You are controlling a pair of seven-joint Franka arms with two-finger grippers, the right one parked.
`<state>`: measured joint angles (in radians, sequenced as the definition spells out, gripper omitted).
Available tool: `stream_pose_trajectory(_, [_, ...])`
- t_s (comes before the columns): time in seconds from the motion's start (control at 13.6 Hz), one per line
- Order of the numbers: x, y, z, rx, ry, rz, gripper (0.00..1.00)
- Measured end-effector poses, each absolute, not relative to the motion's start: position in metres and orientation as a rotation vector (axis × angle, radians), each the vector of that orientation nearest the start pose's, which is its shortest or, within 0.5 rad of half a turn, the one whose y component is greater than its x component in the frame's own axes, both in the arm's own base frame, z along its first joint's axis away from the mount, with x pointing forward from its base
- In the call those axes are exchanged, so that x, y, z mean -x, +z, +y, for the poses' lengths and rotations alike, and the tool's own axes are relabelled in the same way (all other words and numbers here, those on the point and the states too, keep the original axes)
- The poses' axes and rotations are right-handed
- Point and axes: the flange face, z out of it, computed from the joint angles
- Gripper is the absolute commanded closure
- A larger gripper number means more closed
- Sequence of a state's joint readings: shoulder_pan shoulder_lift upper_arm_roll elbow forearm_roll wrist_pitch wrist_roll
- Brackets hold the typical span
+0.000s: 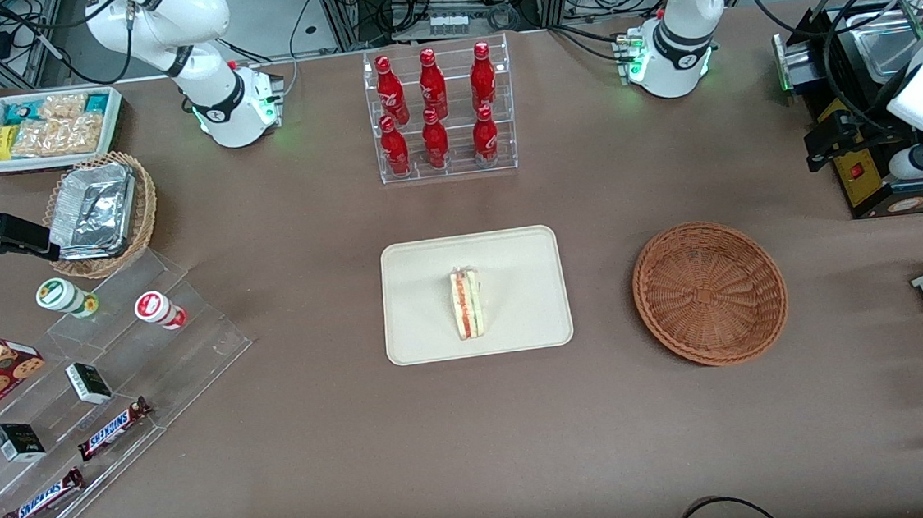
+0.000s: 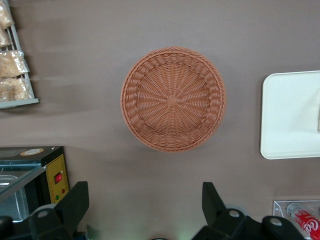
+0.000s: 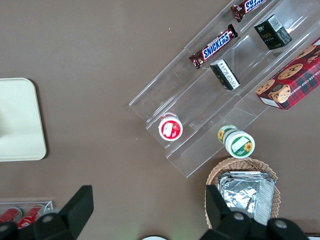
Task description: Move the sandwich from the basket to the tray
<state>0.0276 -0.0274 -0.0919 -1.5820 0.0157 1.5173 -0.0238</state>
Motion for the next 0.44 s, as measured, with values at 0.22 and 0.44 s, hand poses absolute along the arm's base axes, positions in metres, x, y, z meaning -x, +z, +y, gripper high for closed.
stream_pose_trajectory(0.22, [-0.541, 0.635, -0.039, 3.142, 0.040, 0.091, 0.00])
stream_pose_trajectory(0.44, [-0.542, 0.634, -0.045, 3.139, 0.042, 0.103, 0.00])
